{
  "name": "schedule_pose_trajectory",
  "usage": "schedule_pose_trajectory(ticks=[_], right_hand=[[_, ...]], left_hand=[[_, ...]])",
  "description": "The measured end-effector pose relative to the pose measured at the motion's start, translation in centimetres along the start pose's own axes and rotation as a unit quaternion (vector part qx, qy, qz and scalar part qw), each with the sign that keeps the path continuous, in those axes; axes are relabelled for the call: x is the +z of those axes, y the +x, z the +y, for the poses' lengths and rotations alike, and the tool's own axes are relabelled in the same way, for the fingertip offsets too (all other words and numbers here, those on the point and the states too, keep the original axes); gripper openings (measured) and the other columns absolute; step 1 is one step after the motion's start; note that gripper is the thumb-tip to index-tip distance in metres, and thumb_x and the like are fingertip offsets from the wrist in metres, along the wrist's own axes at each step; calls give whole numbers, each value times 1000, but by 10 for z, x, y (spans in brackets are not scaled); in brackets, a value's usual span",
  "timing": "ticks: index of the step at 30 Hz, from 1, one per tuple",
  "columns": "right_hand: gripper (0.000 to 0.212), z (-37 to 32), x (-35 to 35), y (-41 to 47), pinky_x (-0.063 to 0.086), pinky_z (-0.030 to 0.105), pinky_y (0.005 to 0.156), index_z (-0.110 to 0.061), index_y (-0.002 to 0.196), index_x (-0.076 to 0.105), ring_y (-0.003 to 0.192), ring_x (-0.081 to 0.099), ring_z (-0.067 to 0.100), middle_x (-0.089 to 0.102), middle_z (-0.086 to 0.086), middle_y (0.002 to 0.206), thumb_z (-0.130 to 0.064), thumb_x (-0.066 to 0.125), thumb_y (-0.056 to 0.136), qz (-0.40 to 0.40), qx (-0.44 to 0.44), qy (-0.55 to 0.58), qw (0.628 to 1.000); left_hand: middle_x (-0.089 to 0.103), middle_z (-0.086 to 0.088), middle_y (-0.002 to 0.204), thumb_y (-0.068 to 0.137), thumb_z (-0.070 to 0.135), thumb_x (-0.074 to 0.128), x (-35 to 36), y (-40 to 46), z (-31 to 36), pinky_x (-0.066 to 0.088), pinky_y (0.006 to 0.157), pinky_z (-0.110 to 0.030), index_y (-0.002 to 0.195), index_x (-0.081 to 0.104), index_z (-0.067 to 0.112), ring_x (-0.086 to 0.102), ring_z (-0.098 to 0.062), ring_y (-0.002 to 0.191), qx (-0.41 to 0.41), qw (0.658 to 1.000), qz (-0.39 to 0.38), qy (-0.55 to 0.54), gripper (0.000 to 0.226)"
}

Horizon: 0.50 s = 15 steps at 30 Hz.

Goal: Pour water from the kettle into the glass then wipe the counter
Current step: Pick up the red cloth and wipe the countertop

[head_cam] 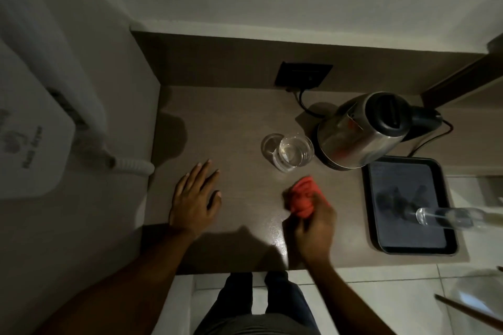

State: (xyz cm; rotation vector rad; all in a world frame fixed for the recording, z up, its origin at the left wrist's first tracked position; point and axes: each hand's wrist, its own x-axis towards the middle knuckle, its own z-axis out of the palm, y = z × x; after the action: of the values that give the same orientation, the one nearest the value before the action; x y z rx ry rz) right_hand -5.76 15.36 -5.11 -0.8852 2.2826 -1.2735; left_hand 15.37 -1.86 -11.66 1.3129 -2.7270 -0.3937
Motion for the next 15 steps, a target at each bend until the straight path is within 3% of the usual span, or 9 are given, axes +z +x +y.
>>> schedule_pose_trajectory(ticks=[2, 4, 6, 7, 8, 11, 12, 15], right_hand=[[32, -17, 29, -17, 51, 46, 69, -15, 81, 61, 83, 66, 30, 65, 5, 84, 11, 43, 83, -113, -45, 73, 990], [25, -25, 47, -32, 55, 45, 81, -17, 94, 68, 95, 67, 30, 71, 2, 98, -2, 48, 96, -220, -43, 130, 966], [17, -26, 48, -46, 55, 28, 95, -39, 112, 67, 109, 68, 11, 71, -18, 112, -42, 59, 97, -251, 6, 109, 962], [28, -28, 45, -46, 55, 24, 96, -43, 115, 63, 108, 69, 6, 70, -21, 113, -59, 56, 93, -219, 30, 87, 971], [29, -28, 46, -39, 56, 24, 96, -42, 114, 61, 105, 70, 5, 71, -17, 111, -60, 54, 92, -173, 63, 87, 979], [27, -34, 53, -6, 55, 37, 99, -19, 117, 66, 106, 67, 20, 71, 8, 110, -20, 53, 93, -50, 73, 27, 996], [28, -37, 56, 3, 54, 41, 98, -9, 115, 67, 106, 65, 26, 70, 14, 110, -11, 55, 90, -62, 50, -8, 997], [31, -31, 62, 2, 47, 46, 103, 3, 115, 68, 116, 62, 36, 68, 20, 119, 1, 62, 84, -233, -40, -129, 963]], left_hand=[[36, 3, 160, 93, 43, 41, 0, -1, 1, 20, 118, -34, 143, 47, 28, 30, -16, 148, 4, 1000, 7, 6, 52], [37, 3, 159, 92, 42, 42, 0, 0, 1, 22, 117, -35, 142, 49, 28, 32, -16, 147, 4, 1000, 14, 6, 52], [36, 3, 160, 92, 42, 42, 0, 0, 2, 22, 118, -35, 142, 49, 28, 32, -16, 147, 2, 1000, 13, -8, 52], [35, 4, 160, 93, 42, 41, 0, 0, 1, 21, 118, -34, 143, 48, 29, 31, -16, 148, 0, 1000, 13, -11, 52], [34, 5, 160, 94, 43, 40, 1, -1, 0, 19, 118, -33, 144, 46, 30, 30, -15, 148, -2, 1000, 10, -10, 52], [30, 7, 162, 96, 46, 36, 4, 0, -2, 17, 119, -33, 146, 39, 34, 26, -15, 150, -6, 1000, -4, -9, 52], [30, 7, 162, 96, 46, 36, 5, -1, -3, 17, 119, -34, 146, 38, 34, 26, -15, 150, -5, 1000, -5, -7, 52], [32, 7, 162, 94, 42, 39, 6, 0, -3, 21, 119, -35, 144, 42, 33, 28, -15, 150, -5, 1000, -2, -15, 51]])
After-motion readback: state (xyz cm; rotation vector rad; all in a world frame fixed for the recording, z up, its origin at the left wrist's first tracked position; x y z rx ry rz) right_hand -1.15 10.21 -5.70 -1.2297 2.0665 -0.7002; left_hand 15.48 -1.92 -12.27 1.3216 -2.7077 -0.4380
